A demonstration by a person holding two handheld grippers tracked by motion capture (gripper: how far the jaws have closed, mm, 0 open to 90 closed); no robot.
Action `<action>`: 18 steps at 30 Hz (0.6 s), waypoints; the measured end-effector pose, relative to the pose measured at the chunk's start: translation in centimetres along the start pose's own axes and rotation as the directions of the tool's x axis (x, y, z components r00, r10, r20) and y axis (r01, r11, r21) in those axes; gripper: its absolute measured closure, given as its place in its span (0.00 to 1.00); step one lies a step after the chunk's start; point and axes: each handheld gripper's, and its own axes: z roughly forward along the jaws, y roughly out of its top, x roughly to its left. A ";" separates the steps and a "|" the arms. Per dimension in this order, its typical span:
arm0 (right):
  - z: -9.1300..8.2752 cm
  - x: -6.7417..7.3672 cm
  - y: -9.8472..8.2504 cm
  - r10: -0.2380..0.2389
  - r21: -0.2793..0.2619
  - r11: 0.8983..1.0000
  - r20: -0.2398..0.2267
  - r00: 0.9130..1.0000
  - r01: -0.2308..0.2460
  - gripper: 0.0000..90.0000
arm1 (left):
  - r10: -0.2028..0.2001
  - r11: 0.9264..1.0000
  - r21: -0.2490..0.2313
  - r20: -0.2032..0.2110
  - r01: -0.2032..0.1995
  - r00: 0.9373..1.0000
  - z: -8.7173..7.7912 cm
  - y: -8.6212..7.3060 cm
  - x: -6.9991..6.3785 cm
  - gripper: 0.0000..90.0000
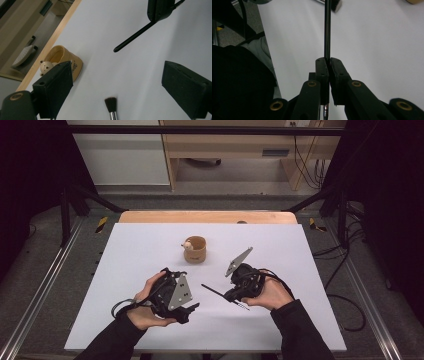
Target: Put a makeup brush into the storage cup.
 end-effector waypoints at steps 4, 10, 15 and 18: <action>0.3 0.1 0.1 -0.008 0.017 1.000 -0.015 1.000 0.008 0.95 | 0.039 0.999 0.019 0.003 -0.039 0.999 0.4 0.3 -0.5 0.11; 0.6 0.3 0.1 -0.012 0.024 1.000 -0.031 0.999 0.013 0.95 | 0.082 0.996 0.039 0.006 -0.083 0.997 0.9 0.7 -1.0 0.13; 0.9 0.4 0.1 -0.008 0.026 1.000 -0.036 0.999 0.009 0.95 | 0.123 0.991 0.051 0.001 -0.122 0.992 1.3 0.9 -1.5 0.15; 1.0 0.5 0.1 -0.017 0.029 0.999 -0.050 0.999 0.018 0.95 | 0.150 0.987 0.062 -0.003 -0.150 0.989 1.5 1.0 -1.7 0.17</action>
